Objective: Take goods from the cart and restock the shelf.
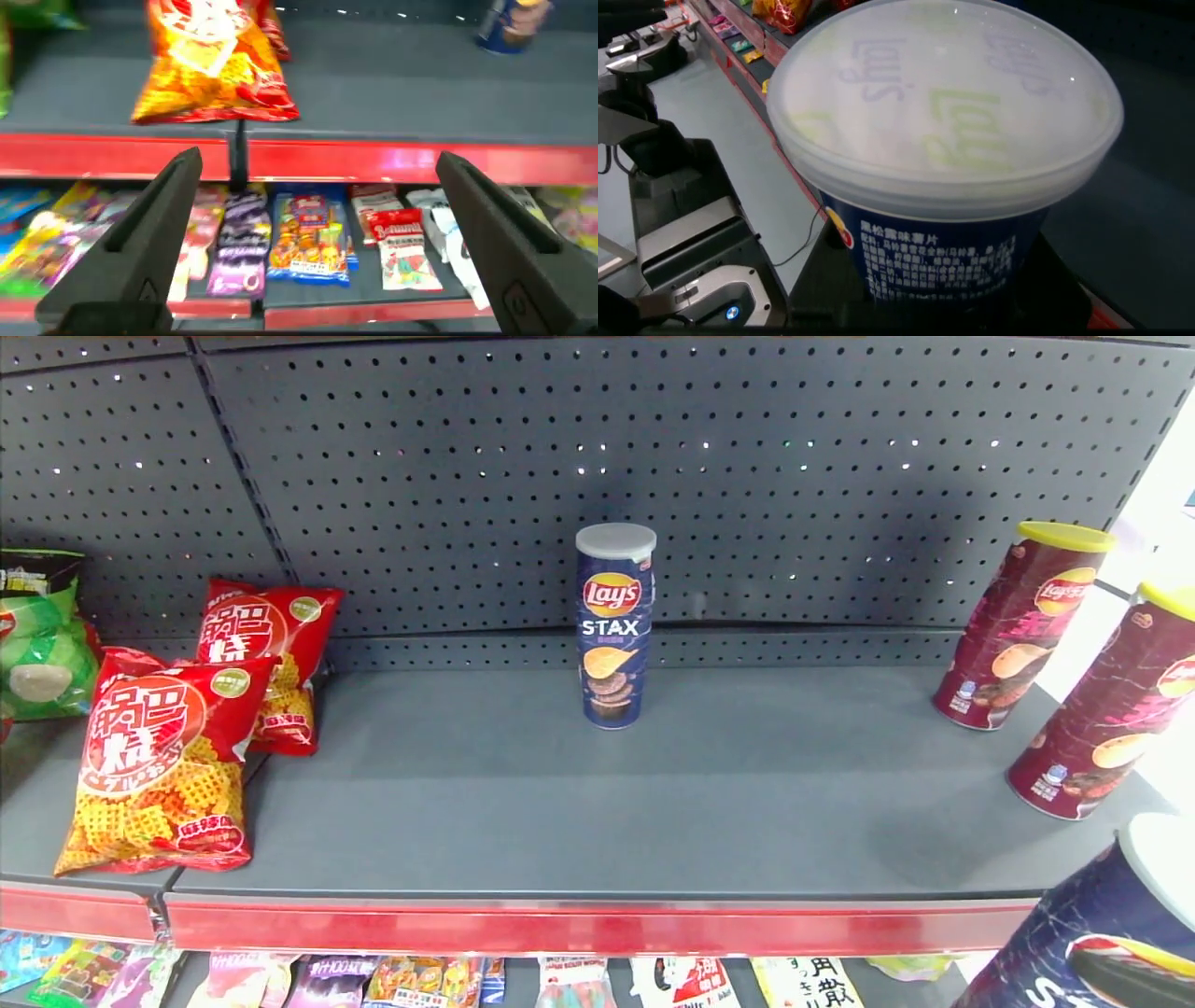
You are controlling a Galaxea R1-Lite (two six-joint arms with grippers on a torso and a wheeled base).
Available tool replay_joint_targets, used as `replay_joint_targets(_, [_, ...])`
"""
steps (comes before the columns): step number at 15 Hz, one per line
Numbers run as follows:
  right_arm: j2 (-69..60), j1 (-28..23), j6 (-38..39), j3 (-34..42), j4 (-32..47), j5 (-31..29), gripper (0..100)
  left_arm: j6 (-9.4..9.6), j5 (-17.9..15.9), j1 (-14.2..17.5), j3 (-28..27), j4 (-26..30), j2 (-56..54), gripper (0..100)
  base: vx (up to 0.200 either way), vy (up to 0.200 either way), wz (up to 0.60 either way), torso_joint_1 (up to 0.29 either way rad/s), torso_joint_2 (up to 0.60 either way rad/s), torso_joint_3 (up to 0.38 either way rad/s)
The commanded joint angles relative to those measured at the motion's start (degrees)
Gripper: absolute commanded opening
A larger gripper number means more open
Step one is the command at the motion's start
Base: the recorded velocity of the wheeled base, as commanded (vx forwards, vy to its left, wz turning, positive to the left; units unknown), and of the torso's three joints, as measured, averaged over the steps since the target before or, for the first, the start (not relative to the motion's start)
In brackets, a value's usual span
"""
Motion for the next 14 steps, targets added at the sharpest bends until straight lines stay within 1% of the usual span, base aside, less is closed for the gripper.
replay_joint_targets(1, [-1.3, -0.1, 0.2, -0.4, 0.0, -0.1, 0, 0.34, -1.2, -0.8, 9.1, -7.1, -0.7, 100, 0.0, 0.0, 0.0, 0.0, 0.0, 0.0])
replay_joint_targets(2, [-1.4, -0.1, 0.2, -0.9, 0.0, -0.2, 0, -0.01, -1.3, -0.2, 8.7, -5.4, -1.0, 100, 0.0, 0.0, 0.0, 0.0, 0.0, 0.0])
replay_joint_targets(4, [-1.0, -0.3, 0.2, -2.0, 0.0, -0.7, 0, 0.16, -1.4, -0.2, 8.9, -5.7, -1.0, 100, 0.0, 0.0, 0.0, 0.0, 0.0, 0.0])
replay_joint_targets(5, [-1.0, -0.2, 0.2, -2.3, 0.0, -1.2, 0, -0.98, -1.2, -0.1, 9.0, -5.8, -1.0, 100, 0.0, 0.0, 0.0, 0.0, 0.0, 0.0])
replay_joint_targets(7, [-1.1, -0.2, 0.2, -2.6, 0.0, -1.2, 0, -1.68, -1.3, -0.1, 9.0, -5.8, -1.0, 100, 0.0, 0.0, 0.0, 0.0, 0.0, 0.0])
replay_joint_targets(9, [-0.6, -0.1, 0.3, -3.2, 0.0, -1.0, 0, -1.68, -1.3, -0.1, 9.0, -5.8, -1.0, 100, 0.0, 0.0, 0.0, 0.0, 0.0, 0.0])
replay_joint_targets(10, [-0.3, 0.1, 0.3, -3.3, 0.0, -0.9, 0, -1.51, -1.3, 1.3, 9.0, -5.9, -1.3, 100, 0.0, 0.0, 0.0, 0.0, 0.0, 0.0])
replay_joint_targets(11, [0.5, 0.1, 0.3, -3.5, 0.0, -0.6, 0, -1.77, -1.3, 6.7, 8.9, -5.8, 0.0, 100, 0.0, 0.0, 0.0, 0.0, 0.0, 0.0])
replay_joint_targets(12, [0.8, 0.2, 0.3, -3.7, 0.0, -0.5, 0, -1.95, -1.4, 7.1, 9.0, -5.9, 0.2, 100, 0.0, 0.0, 0.0, 0.0, 0.0, 0.0])
replay_joint_targets(14, [1.5, 0.2, 0.3, -4.9, 0.0, -0.5, 0, -2.91, -1.3, 7.1, 9.0, -6.3, 0.2, 100, 0.0, 0.0, 0.0, 0.0, 0.0, 0.0])
